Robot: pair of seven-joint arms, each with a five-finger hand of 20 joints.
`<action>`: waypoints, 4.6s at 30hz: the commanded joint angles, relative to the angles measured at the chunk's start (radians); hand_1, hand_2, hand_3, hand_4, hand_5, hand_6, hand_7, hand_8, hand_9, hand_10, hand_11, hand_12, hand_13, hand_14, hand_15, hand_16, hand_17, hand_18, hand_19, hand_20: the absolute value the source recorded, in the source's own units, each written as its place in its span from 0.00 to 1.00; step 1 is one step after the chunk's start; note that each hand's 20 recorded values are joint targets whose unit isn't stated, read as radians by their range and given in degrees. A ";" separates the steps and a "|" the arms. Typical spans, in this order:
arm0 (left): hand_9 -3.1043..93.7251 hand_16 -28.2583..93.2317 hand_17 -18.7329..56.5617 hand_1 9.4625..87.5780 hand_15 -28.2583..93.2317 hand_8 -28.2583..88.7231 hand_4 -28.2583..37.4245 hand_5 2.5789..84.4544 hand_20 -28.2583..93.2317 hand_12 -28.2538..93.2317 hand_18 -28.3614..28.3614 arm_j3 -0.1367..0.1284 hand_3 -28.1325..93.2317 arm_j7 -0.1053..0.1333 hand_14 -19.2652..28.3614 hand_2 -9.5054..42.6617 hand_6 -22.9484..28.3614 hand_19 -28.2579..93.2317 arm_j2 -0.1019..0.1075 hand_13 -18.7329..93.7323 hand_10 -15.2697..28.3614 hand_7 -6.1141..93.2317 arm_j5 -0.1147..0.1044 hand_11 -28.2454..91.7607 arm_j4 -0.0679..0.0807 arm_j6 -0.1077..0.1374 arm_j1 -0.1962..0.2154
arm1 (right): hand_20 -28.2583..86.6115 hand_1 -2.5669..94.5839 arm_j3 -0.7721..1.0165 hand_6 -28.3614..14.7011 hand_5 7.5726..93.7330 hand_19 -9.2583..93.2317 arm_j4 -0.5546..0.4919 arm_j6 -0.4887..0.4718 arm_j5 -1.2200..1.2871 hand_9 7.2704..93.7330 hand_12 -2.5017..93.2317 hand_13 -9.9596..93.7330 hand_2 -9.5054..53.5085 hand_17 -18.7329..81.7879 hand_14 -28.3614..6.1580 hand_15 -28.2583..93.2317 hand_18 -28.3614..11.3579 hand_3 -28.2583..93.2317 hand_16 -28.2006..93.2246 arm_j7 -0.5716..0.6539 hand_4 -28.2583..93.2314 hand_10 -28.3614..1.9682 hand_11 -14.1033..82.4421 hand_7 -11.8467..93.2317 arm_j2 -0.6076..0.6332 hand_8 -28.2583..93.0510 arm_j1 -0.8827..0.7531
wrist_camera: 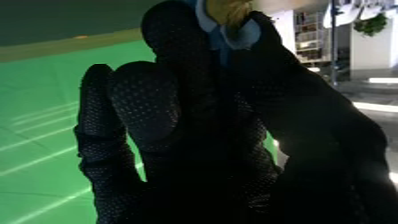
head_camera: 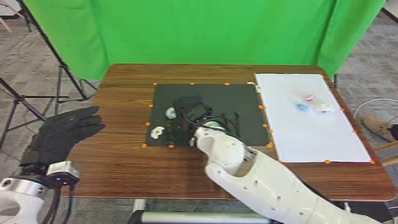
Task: Arrange flowers
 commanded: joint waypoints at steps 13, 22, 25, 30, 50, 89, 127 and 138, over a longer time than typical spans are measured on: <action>0.46 0.14 0.14 0.23 0.73 0.19 0.27 0.55 0.41 0.33 0.89 0.030 0.89 -0.025 1.00 0.29 0.73 0.69 -0.003 0.44 0.86 0.17 0.011 0.53 0.008 -0.024 -0.029 | 0.44 0.54 -0.010 0.67 0.87 0.88 0.033 0.032 -0.052 0.89 0.33 0.78 0.07 0.44 0.63 0.81 0.17 0.85 0.44 0.010 0.00 0.64 0.45 0.32 -0.031 0.29 0.066; 0.46 0.14 0.14 0.23 0.74 0.18 0.26 0.56 0.41 0.33 0.89 0.043 0.90 -0.031 1.00 0.29 0.73 0.69 -0.004 0.45 0.86 0.18 0.014 0.54 0.015 -0.033 -0.048 | 0.44 0.55 0.002 0.67 0.86 0.88 0.062 -0.012 -0.098 0.89 0.32 0.78 0.07 0.43 0.63 0.81 0.17 0.84 0.44 0.012 0.00 0.64 0.45 0.33 -0.030 0.28 0.066; 0.47 0.13 0.14 0.23 0.74 0.18 0.26 0.56 0.41 0.33 0.89 0.051 0.90 -0.017 1.00 0.29 0.73 0.69 0.001 0.45 0.87 0.18 -0.014 0.55 0.018 -0.035 -0.052 | 0.44 0.55 0.019 0.67 0.85 0.87 0.062 -0.038 -0.112 0.88 0.32 0.77 0.08 0.42 0.62 0.81 0.17 0.84 0.44 0.009 0.00 0.64 0.45 0.33 -0.033 0.27 0.049; 0.47 0.13 0.14 0.23 0.75 0.18 0.26 0.57 0.41 0.33 0.89 0.050 0.90 0.004 1.00 0.29 0.73 0.70 0.013 0.45 0.87 0.19 -0.022 0.55 0.015 -0.028 -0.043 | 0.44 0.54 0.029 0.68 0.85 0.87 0.068 -0.070 -0.130 0.88 0.32 0.76 0.08 0.42 0.62 0.81 0.17 0.84 0.44 0.009 0.00 0.64 0.45 0.33 -0.034 0.26 0.035; 0.47 0.13 0.14 0.23 0.75 0.17 0.26 0.57 0.41 0.33 0.89 0.049 0.90 0.033 1.00 0.28 0.74 0.70 0.017 0.45 0.88 0.20 -0.017 0.56 0.001 -0.021 -0.035 | 0.44 0.51 0.064 0.67 0.81 0.85 0.067 -0.136 -0.143 0.84 0.32 0.72 0.05 0.39 0.58 0.81 0.16 0.85 0.43 0.011 0.00 0.64 0.45 0.35 -0.046 0.24 0.013; 0.48 0.13 0.14 0.23 0.75 0.17 0.26 0.58 0.41 0.33 0.89 0.020 0.90 0.068 1.00 0.28 0.74 0.70 0.003 0.46 0.88 0.21 -0.027 0.56 -0.031 0.023 0.073 | 0.53 0.24 -0.029 0.43 0.67 0.77 -0.069 -0.114 -0.025 0.60 0.22 0.56 0.12 0.29 0.26 0.88 0.00 0.85 0.39 0.073 0.01 0.24 0.54 0.27 0.037 0.14 0.166; 0.47 0.13 0.14 0.23 0.75 0.17 0.25 0.56 0.40 0.33 0.89 0.055 0.90 0.153 1.00 0.28 0.73 0.70 0.020 0.45 0.87 0.20 -0.049 0.56 -0.057 0.069 0.128 | 0.53 0.28 0.577 0.47 0.56 0.80 -0.075 -0.211 0.293 0.57 0.21 0.56 0.17 0.32 0.37 0.88 0.10 0.95 0.39 0.183 0.02 0.32 0.53 0.29 0.561 0.14 -0.204; 0.47 0.13 0.14 0.23 0.75 0.17 0.25 0.56 0.40 0.33 0.89 0.052 0.90 0.141 1.00 0.28 0.73 0.70 0.017 0.45 0.88 0.20 -0.048 0.56 -0.054 0.061 0.117 | 0.53 0.28 0.510 0.49 0.57 0.80 -0.068 -0.207 0.292 0.57 0.21 0.57 0.15 0.32 0.38 0.88 0.09 0.95 0.39 0.207 0.01 0.34 0.53 0.30 0.514 0.13 -0.169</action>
